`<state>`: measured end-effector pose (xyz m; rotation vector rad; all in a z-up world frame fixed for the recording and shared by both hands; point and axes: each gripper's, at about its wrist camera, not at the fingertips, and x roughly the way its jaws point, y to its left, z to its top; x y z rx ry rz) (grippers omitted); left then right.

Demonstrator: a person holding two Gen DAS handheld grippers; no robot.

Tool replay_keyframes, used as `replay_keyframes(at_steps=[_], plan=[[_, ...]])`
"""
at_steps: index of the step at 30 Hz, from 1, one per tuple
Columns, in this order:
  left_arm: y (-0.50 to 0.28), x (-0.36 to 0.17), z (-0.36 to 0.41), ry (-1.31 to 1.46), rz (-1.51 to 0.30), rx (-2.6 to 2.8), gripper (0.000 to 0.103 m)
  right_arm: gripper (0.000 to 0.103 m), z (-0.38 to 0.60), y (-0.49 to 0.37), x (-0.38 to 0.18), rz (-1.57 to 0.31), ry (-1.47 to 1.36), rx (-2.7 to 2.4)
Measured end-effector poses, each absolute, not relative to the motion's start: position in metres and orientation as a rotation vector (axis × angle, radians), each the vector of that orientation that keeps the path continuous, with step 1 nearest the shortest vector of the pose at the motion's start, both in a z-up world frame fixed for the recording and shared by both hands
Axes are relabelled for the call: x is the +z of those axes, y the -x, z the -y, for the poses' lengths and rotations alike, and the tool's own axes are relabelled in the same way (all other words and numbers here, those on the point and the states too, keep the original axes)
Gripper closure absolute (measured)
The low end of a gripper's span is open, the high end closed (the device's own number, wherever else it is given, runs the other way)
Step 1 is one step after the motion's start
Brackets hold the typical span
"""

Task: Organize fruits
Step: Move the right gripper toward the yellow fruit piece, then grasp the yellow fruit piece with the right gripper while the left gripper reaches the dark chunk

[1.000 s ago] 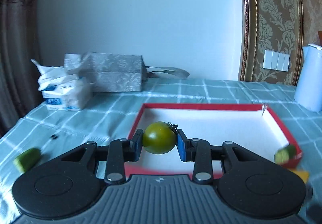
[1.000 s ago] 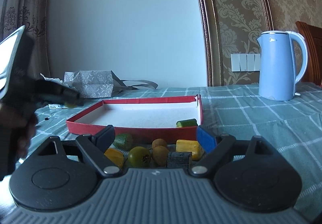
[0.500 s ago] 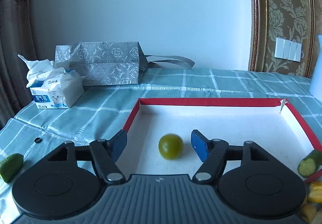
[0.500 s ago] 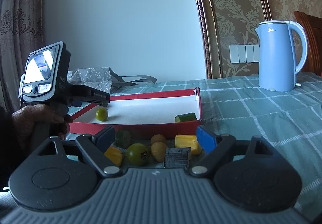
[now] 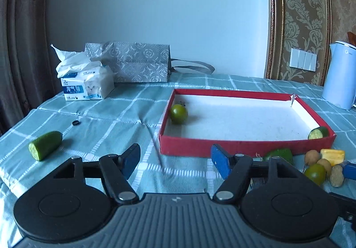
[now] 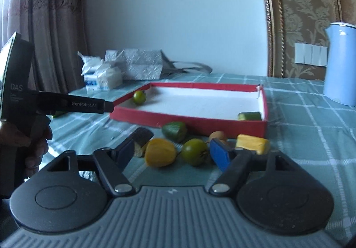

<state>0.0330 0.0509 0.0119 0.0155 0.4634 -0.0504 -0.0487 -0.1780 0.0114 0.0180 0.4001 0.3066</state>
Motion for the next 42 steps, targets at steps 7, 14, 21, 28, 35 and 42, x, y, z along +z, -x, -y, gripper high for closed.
replay_keyframes(at_steps=[7, 14, 21, 28, 35, 42], plan=[[-0.036, 0.003, -0.057, 0.018, -0.473, -0.063, 0.033, 0.045, 0.146, 0.026, 0.004, -0.5, 0.056, 0.319], [-0.036, 0.001, -0.061, 0.042, -0.474, -0.082, 0.033, 0.05, 0.139, 0.005, 0.001, -0.561, 0.06, 0.308], [-0.037, -0.001, -0.063, 0.055, -0.483, -0.101, 0.033, 0.061, 0.139, -0.005, -0.002, -0.591, 0.067, 0.294], [-0.038, -0.002, -0.064, 0.064, -0.487, -0.102, 0.033, 0.065, 0.142, -0.009, -0.004, -0.608, 0.058, 0.291], [-0.034, 0.0, -0.061, 0.033, -0.484, -0.125, 0.033, 0.065, 0.156, 0.007, 0.003, -0.572, -0.017, 0.29], [-0.016, 0.0, -0.038, -0.081, -0.475, -0.235, 0.018, 0.065, 0.189, 0.036, 0.015, -0.487, -0.115, 0.268]])
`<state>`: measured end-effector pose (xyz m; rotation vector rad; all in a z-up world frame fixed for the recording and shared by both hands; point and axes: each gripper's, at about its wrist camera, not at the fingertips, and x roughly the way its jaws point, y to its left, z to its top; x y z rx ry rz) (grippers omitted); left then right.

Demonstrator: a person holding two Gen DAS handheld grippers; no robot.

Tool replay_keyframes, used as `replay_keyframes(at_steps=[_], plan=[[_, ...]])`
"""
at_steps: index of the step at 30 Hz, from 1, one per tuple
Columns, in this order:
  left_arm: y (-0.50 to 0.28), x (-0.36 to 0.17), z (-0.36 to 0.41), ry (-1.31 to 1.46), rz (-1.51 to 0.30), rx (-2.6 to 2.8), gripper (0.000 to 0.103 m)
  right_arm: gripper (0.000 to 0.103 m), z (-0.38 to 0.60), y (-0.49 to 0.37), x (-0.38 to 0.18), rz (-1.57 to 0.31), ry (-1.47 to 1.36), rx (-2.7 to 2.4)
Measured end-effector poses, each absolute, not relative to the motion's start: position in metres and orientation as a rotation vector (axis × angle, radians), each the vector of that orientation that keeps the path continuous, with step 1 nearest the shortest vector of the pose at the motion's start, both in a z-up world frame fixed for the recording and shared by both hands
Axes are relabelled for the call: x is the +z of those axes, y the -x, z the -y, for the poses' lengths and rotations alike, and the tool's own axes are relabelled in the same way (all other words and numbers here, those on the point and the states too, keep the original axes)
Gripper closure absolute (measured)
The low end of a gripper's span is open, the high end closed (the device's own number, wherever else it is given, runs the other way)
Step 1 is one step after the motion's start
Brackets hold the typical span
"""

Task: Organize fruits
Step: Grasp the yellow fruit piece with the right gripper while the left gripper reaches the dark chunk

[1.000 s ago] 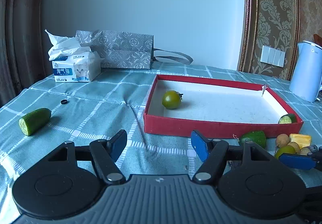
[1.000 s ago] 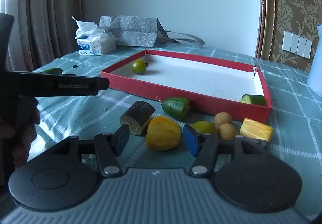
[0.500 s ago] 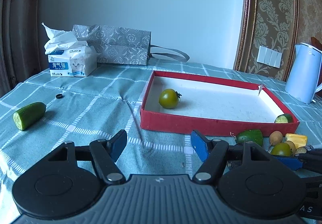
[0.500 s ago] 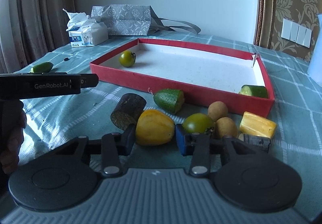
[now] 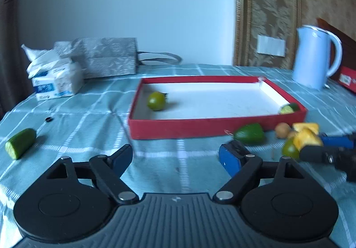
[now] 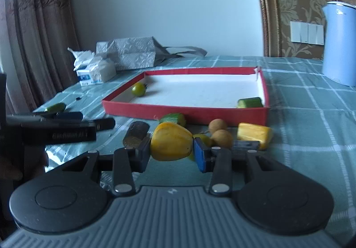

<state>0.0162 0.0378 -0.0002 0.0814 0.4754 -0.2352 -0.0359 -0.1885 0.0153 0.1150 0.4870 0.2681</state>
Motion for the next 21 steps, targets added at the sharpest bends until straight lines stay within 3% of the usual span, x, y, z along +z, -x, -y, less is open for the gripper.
replay_keyframes(at_steps=[7, 18, 21], plan=[[-0.01, 0.001, -0.01, -0.117, -0.459, -0.276, 0.014, 0.065, 0.205, 0.033, 0.006, -0.493, -0.174, 0.249], [-0.041, -0.015, 0.024, -0.141, -0.582, -0.207, 0.015, 0.065, 0.212, 0.037, 0.005, -0.458, -0.203, 0.249], [-0.047, -0.016, 0.024, -0.109, -0.617, -0.214, 0.041, 0.065, 0.214, 0.038, 0.006, -0.45, -0.213, 0.252]])
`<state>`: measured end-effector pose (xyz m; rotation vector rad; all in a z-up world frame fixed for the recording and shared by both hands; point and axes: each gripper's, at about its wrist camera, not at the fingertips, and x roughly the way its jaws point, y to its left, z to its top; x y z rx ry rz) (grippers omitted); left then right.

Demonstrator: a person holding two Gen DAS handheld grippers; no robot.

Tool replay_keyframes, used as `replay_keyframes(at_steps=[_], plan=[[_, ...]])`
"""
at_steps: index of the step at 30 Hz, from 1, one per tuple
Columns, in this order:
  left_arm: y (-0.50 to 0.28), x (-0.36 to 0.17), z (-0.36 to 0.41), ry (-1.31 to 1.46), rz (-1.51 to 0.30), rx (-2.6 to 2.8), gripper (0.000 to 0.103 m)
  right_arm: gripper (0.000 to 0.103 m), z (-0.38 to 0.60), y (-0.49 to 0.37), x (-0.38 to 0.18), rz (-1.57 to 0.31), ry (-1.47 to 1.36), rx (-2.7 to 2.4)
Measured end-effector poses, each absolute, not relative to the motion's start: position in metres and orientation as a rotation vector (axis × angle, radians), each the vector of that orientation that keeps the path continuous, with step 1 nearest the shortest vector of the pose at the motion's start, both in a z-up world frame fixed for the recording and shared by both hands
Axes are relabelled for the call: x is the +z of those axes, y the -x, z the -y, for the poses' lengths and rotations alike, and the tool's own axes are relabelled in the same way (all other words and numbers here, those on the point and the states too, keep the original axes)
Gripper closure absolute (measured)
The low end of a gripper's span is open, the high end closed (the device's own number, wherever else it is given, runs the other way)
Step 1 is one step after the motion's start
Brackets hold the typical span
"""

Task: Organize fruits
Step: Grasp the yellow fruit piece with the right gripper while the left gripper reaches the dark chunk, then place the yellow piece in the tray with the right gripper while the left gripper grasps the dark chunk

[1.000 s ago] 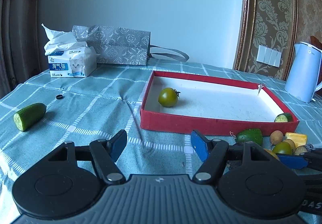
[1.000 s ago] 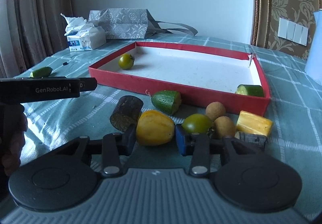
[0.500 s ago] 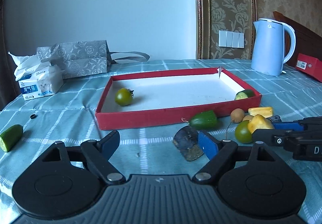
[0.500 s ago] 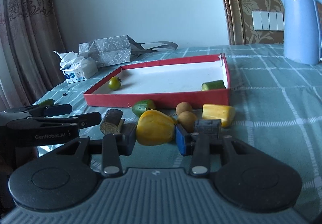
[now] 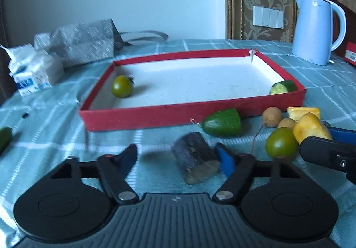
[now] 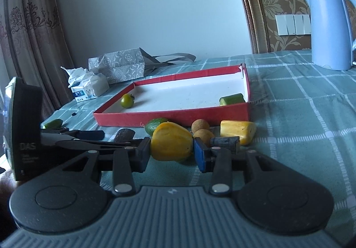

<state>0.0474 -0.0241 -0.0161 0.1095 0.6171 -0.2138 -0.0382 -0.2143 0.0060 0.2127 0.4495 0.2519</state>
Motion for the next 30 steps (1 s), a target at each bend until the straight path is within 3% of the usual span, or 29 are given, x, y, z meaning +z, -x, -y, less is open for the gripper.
replay_keyframes(at_steps=[3, 30], plan=[[-0.046, -0.014, 0.028, -0.104, -0.624, -0.234, 0.061, 0.064, 0.216, 0.039, 0.006, -0.444, -0.223, 0.256], [-0.035, -0.007, -0.005, -0.034, -0.565, -0.105, 0.061, 0.065, 0.199, 0.035, 0.031, -0.388, -0.149, 0.23]])
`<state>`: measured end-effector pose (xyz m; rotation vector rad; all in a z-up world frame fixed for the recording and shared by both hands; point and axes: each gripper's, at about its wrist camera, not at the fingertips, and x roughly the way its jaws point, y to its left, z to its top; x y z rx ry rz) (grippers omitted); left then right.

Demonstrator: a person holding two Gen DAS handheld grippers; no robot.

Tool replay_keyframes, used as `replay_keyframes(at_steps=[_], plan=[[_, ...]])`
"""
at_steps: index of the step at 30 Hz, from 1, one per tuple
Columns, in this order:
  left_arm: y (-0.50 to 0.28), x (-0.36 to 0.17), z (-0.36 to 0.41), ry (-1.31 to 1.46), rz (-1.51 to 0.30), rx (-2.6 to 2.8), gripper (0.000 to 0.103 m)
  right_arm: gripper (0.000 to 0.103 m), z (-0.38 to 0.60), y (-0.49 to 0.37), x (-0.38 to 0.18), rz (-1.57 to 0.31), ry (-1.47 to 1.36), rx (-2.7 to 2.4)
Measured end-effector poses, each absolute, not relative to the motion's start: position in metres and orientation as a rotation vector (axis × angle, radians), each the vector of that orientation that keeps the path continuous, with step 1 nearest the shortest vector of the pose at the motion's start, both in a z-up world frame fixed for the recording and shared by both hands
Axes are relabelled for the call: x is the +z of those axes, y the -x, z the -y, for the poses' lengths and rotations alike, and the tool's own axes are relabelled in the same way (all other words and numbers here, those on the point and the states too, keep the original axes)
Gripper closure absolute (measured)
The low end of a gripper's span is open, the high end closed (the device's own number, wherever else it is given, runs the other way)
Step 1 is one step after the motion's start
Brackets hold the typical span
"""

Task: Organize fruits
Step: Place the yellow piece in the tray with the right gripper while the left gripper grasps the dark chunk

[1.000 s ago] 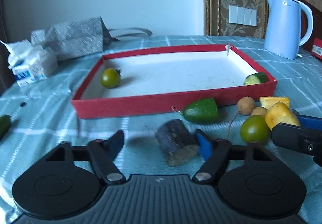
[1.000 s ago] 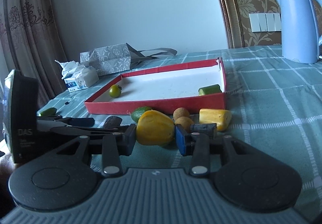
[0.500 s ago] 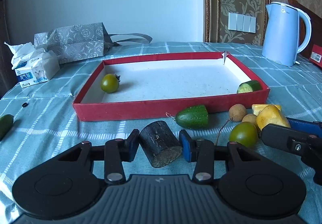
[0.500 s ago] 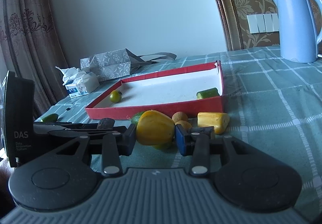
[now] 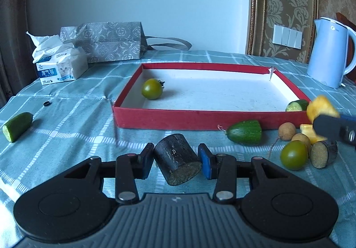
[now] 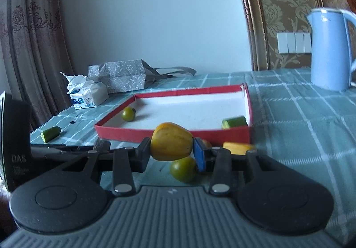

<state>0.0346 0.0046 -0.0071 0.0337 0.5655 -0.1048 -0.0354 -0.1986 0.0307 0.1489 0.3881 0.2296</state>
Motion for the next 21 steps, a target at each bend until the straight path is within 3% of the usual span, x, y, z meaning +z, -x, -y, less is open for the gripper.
replay_keyframes(at_steps=[11, 21], plan=[[-0.039, -0.009, -0.024, 0.021, -0.552, -0.082, 0.061, 0.065, 0.183, -0.034, 0.074, -0.317, -0.091, 0.149], [-0.04, -0.01, -0.026, 0.039, -0.556, -0.094, 0.061, 0.065, 0.181, -0.093, 0.041, -0.43, -0.087, 0.058]])
